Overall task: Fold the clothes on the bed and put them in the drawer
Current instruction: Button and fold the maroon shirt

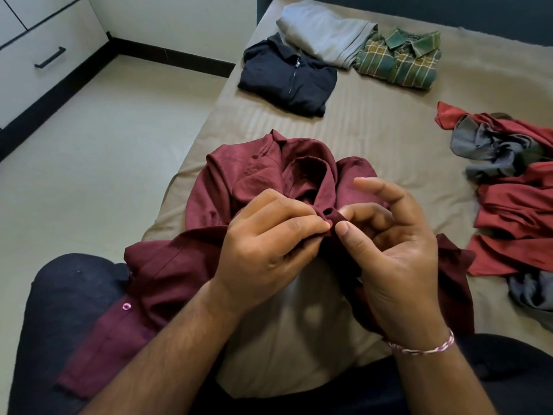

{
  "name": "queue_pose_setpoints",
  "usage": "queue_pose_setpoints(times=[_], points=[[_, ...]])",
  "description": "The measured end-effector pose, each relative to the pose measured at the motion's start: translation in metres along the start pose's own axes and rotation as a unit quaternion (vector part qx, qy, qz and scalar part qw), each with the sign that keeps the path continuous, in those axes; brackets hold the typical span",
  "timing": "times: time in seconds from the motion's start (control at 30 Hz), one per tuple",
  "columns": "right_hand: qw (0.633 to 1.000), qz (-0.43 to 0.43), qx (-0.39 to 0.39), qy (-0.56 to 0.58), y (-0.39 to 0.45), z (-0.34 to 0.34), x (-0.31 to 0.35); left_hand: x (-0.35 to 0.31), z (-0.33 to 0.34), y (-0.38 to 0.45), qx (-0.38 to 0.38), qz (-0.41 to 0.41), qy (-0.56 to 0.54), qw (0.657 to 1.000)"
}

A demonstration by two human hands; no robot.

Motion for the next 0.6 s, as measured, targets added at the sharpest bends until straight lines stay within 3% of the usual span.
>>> queue_pose_setpoints(times=[0.3,0.47,0.6], points=[[0.994,-0.029,0.075,-0.078,0.001,0.002,0.0,0.009,0.006,-0.001,0.058,-0.027,-0.052,0.997],[0.978,-0.021,0.126,-0.166,0.004,0.003,-0.006,0.022,0.014,-0.002,0.134,-0.107,-0.149,0.974],[0.968,-0.046,0.126,-0.211,0.004,0.005,-0.008,0.028,0.015,-0.006,0.133,-0.137,-0.151,0.97]])
Point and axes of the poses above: each hand's wrist, its own y-axis towards the middle knuckle, its own z-axis out of the palm, x = y × z, the point moved 6 cm from there along y, towards the middle knuckle, and after that the axes turned 6 degrees about x, right-handed, at the moved point
